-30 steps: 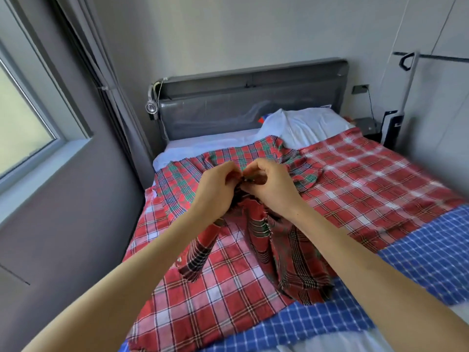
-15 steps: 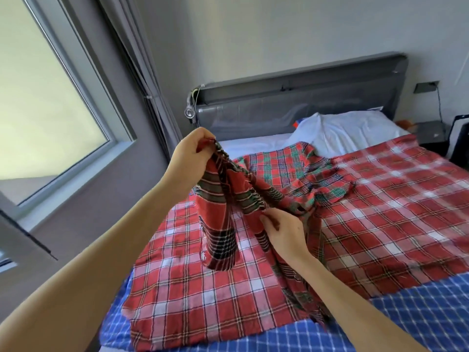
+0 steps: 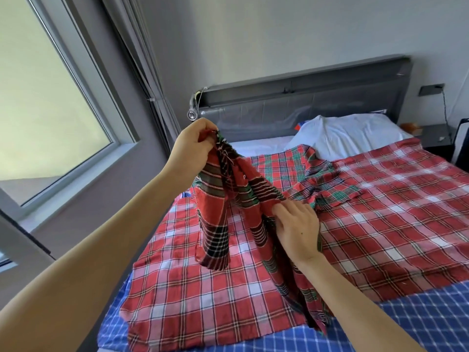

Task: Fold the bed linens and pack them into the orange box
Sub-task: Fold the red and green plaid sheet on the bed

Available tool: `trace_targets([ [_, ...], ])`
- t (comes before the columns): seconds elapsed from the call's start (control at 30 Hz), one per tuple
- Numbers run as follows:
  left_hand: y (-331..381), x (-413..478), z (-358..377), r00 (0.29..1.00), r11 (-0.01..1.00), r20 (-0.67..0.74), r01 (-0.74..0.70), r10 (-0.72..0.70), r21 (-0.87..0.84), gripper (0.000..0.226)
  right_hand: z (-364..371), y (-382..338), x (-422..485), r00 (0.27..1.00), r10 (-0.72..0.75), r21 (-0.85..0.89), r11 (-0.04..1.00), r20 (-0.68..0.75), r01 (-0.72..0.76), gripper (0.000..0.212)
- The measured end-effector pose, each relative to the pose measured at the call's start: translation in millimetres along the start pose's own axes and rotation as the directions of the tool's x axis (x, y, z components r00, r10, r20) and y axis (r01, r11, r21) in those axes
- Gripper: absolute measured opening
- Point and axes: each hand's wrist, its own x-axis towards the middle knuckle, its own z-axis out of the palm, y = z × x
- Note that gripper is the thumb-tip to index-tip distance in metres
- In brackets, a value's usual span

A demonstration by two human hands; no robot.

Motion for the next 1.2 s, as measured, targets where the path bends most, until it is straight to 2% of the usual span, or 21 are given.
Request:
trace_targets([
  [0.07, 2, 4, -1, 1.0, 1.0, 0.001, -0.006, 0.006, -0.023, 0.038, 6, -6, -2, 1.0, -0.008, -0.052, 0.999, 0.018, 0.009, 0.052],
  [0.17, 4, 9, -3, 1.0, 0.999, 0.01, -0.011, 0.011, -0.038, 0.038, 21, -15, -2, 0.99, 0.104, -0.018, 0.995, 0.1, -0.103, 0.035],
  [0.23, 3, 11, -7, 1.0, 0.999, 0.016, -0.014, 0.015, -0.04, 0.037, 30, -21, 1, 0.931, 0.248, 0.093, 0.955, 0.266, -0.281, 0.043],
  [0.3, 3, 13, -9, 1.0, 0.999, 0.012, -0.022, 0.022, -0.042, 0.038, 33, -24, 5, 0.851, 0.314, 0.192, 0.886, 0.422, -0.422, 0.052],
  [0.37, 0, 15, -16, 1.0, 0.999, -0.001, -0.027, 0.027, -0.044, 0.039, 40, -24, 5, 0.821, 0.294, 0.161, 0.895, 0.489, -0.416, 0.063],
  [0.43, -2, 16, -22, 1.0, 0.999, -0.015, -0.028, 0.028, -0.04, 0.04, 45, -21, -2, 0.808, 0.301, 0.046, 0.926, 0.507, -0.374, 0.07],
  [0.47, -3, 18, -26, 0.999, 0.999, -0.027, -0.027, 0.025, -0.046, 0.041, 46, -22, -7, 0.816, 0.312, -0.003, 0.935, 0.486, -0.355, 0.065],
  [0.57, -8, 23, -36, 0.996, 0.996, -0.084, 0.001, -0.009, -0.093, 0.042, 53, -24, -34, 0.901, 0.298, -0.08, 0.954, 0.317, -0.287, 0.031],
  [0.6, -10, 25, -38, 0.995, 0.995, -0.096, 0.006, -0.016, -0.101, 0.042, 55, -24, -41, 0.917, 0.292, -0.086, 0.956, 0.272, -0.279, 0.029],
  [0.67, -14, 28, -41, 0.994, 0.995, -0.107, 0.003, -0.013, -0.096, 0.043, 60, -25, -50, 0.922, 0.3, -0.044, 0.953, 0.245, -0.298, 0.027],
  [0.8, -21, 31, -47, 0.992, 0.998, -0.13, -0.006, -0.003, -0.07, 0.042, 59, -24, -57, 0.883, 0.392, 0.05, 0.907, 0.257, -0.417, 0.007],
  [0.9, -29, 31, -53, 0.985, 0.997, -0.171, 0.016, -0.03, -0.082, 0.043, 43, -21, -58, 0.889, 0.43, 0.077, 0.892, 0.158, -0.445, 0.012],
  [0.97, -38, 30, -58, 0.981, 0.993, -0.188, 0.038, -0.058, -0.11, 0.043, 28, -22, -52, 0.843, 0.527, 0.155, 0.829, 0.104, -0.537, 0.019],
  [1.07, -49, 22, -64, 0.979, 0.987, -0.182, 0.065, -0.091, -0.144, 0.041, 16, -13, -46, 0.701, 0.706, 0.296, 0.65, 0.106, -0.7, 0.021],
  [1.13, -51, 16, -65, 0.982, 0.981, -0.17, 0.056, -0.088, -0.188, 0.04, 20, 6, -53, 0.681, 0.727, 0.112, 0.672, 0.091, -0.732, 0.007],
  [1.2, -47, 9, -65, 0.989, 0.978, -0.138, 0.018, -0.048, -0.21, 0.039, 25, 23, -59, 0.655, 0.751, -0.094, 0.66, 0.086, -0.745, 0.026],
])
